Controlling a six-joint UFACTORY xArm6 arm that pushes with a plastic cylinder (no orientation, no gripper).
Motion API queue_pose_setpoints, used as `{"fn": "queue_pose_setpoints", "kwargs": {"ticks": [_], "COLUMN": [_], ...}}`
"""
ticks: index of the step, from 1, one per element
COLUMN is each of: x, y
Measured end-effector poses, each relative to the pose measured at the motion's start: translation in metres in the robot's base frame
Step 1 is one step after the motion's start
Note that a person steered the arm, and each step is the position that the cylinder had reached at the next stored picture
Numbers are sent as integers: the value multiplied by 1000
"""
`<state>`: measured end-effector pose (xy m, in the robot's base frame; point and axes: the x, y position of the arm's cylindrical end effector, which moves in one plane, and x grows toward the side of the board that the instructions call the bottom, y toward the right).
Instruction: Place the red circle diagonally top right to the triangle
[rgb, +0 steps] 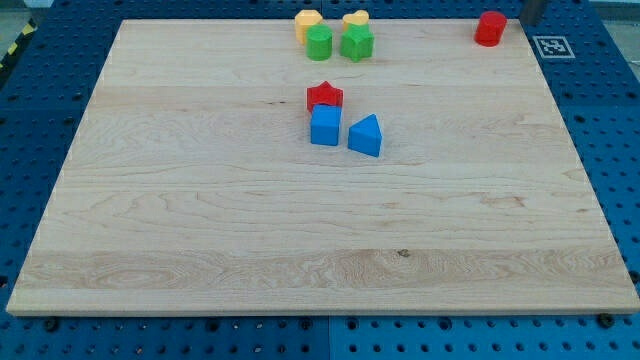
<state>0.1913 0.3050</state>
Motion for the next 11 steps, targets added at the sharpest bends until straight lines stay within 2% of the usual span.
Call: {"fn": "queue_pose_setpoints", "kwargs": {"ticks": [2,4,6,11], "x": [0,3,11,70], "y": [-67,-28,-53,-81]}}
